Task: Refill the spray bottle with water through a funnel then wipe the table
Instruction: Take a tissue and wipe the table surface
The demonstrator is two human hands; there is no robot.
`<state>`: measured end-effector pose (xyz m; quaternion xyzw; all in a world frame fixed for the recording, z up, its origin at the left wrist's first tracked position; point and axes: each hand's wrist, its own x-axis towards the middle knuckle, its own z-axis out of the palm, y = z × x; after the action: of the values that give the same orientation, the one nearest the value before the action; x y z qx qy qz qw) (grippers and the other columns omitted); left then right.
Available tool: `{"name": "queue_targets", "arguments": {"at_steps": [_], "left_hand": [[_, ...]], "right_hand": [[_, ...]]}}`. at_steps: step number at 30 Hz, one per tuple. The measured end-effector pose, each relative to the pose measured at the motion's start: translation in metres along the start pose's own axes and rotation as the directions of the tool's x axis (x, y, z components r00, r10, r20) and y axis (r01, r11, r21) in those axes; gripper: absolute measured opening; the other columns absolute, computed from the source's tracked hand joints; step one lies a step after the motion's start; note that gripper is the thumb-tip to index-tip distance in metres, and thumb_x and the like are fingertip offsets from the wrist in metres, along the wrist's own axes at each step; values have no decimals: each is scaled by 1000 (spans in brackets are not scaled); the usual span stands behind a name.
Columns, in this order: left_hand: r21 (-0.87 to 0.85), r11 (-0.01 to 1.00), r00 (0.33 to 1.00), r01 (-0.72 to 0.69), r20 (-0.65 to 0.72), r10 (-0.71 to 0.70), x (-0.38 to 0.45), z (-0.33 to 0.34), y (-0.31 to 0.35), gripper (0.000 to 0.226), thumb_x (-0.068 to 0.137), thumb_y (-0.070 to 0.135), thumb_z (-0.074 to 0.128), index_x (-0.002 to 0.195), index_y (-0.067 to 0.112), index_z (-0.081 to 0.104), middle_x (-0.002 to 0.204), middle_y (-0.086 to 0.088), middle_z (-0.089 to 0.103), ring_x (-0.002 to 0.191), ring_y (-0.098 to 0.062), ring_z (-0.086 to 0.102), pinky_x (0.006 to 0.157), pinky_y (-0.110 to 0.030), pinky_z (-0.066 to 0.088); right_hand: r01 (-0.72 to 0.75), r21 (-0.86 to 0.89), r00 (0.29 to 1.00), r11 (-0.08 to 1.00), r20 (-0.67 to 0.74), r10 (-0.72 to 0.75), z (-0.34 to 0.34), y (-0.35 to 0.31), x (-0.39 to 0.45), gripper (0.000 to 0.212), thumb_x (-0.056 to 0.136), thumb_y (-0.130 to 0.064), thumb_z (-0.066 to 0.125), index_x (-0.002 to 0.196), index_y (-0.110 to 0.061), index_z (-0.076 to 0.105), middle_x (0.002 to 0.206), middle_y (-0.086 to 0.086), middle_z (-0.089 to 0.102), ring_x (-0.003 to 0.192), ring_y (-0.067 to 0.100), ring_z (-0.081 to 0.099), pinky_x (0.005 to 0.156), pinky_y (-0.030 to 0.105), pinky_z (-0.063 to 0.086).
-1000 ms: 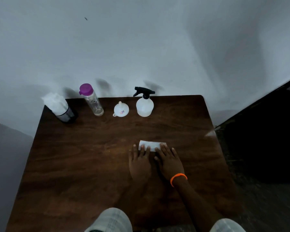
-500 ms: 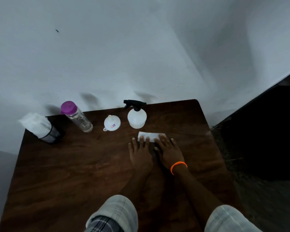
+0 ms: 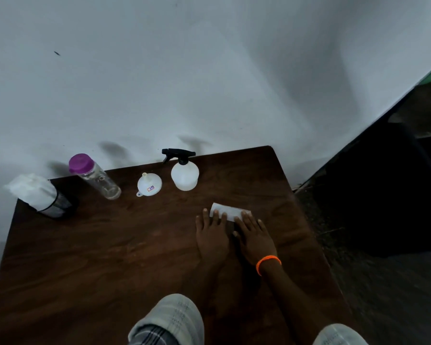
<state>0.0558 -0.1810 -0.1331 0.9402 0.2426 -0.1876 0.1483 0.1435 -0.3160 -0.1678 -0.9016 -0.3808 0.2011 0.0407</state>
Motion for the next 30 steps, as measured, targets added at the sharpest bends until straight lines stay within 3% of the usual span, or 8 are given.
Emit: {"name": "queue_targets", "arguments": {"at_steps": [7, 11, 14, 17, 19, 21, 25, 30], "left_hand": [[-17, 1000, 999, 2, 41, -1, -60, 30, 9, 68, 101, 47, 29, 159, 28, -1, 167, -4, -5, 151, -30, -18, 123, -52, -5], [-16, 999, 999, 32, 41, -31, -115, 48, 21, 67, 101, 43, 30, 159, 28, -1, 167, -3, -6, 152, -31, -15, 123, -52, -7], [6, 998, 995, 67, 72, -67, -149, 64, 31, 68, 98, 49, 24, 159, 28, 1, 167, -2, -3, 153, -32, -11, 123, -52, -5], [-65, 992, 990, 108, 92, -102, -186, 74, 45, 79, 82, 51, 11, 156, 28, 26, 164, -3, 20, 153, -35, 12, 121, -49, 5], [-145, 982, 992, 119, 68, -110, -201, 91, 53, 72, 78, 48, 29, 139, 24, 57, 146, -7, 54, 137, -39, 46, 111, -49, 21], [-154, 981, 991, 121, 70, -111, -212, 115, 62, 64, 74, 47, 44, 128, 23, 68, 133, -7, 65, 128, -38, 56, 105, -50, 27], [-93, 993, 993, 74, 104, -64, -223, 155, 89, 65, 71, 44, 69, 132, 22, 65, 138, -6, 61, 134, -37, 50, 109, -53, 24], [-62, 992, 987, 110, 121, -102, -221, 142, 126, 63, 86, 46, 57, 144, 22, 52, 152, -8, 46, 147, -36, 28, 114, -54, 10]], "right_hand": [[-10, 6, 999, 1000, 31, 10, 22, -4, -62, 77, 91, -58, -4, 160, -28, 14, 167, -2, 1, 152, 10, -8, 123, 34, -7], [-9, 7, 999, 1000, 39, 9, 42, -6, -112, 59, 100, -51, 28, 151, -25, 43, 159, 5, 36, 149, 19, 30, 119, 35, 7], [-7, 5, 999, 1000, 35, 7, 59, -6, -147, 55, 98, -48, 39, 145, -24, 51, 153, 5, 49, 143, 23, 45, 119, 34, 3], [16, -2, 999, 1000, 35, -16, 71, 1, -180, 55, 96, -48, 41, 146, -26, 50, 153, 5, 48, 146, 21, 39, 120, 33, 3], [21, -3, 998, 1000, 58, -21, 79, 9, -200, 56, 96, -48, 42, 148, -27, 47, 155, 4, 46, 147, 19, 33, 121, 33, 4], [17, -7, 997, 1000, 81, -17, 84, 17, -220, 56, 97, -48, 42, 149, -29, 44, 157, 3, 44, 148, 19, 35, 121, 33, 5], [-7, -10, 993, 1000, 118, 8, 85, 39, -249, 54, 97, -50, 42, 147, -31, 47, 155, 0, 46, 143, 17, 43, 120, 32, 5], [-21, -18, 986, 1000, 167, 24, 82, 73, -249, 51, 95, -49, 40, 140, -30, 56, 149, 0, 53, 139, 18, 47, 118, 31, 5]]}}
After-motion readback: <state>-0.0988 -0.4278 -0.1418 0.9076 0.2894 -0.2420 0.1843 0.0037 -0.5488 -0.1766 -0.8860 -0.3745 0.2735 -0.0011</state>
